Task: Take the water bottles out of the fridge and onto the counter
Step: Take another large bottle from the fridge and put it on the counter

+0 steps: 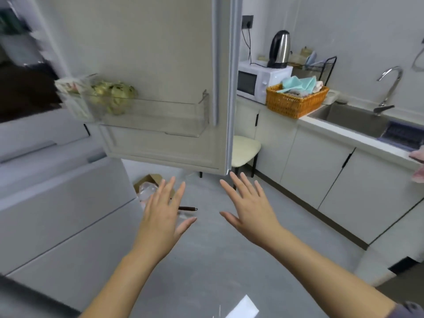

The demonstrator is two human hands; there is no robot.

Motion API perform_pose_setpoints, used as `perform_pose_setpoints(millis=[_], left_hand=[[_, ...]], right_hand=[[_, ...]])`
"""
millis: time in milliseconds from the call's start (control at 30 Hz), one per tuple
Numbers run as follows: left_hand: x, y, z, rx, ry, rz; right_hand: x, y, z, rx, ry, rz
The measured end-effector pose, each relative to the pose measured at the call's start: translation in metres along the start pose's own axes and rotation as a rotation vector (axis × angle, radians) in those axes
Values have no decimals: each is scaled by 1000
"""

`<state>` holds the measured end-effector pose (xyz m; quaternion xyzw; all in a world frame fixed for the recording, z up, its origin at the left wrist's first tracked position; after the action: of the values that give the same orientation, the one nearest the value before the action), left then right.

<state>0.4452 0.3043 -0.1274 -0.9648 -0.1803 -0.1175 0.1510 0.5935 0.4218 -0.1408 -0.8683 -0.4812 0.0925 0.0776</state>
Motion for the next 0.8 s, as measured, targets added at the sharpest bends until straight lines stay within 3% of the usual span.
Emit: perform_pose_setpoints(millis=[267,800], left_hand=[[-101,9,-40,69,10,-156],[-275,-58,-79,156,-60,-474]], right_hand=[[-87,-78,16,-13,-27,-152],[-188,-292,91,-94,-202,-407]])
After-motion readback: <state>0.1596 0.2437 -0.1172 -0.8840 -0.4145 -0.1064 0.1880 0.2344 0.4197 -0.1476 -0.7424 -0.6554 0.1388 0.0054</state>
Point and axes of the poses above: each hand's wrist, its own y-axis away from the middle knuckle, its own z-axis out of the palm, x = y × z, the point moved 9 cm from there along -y, towards the middle knuckle, and after that the axes turned 4 degrees about -z, right-handed, at the moved point
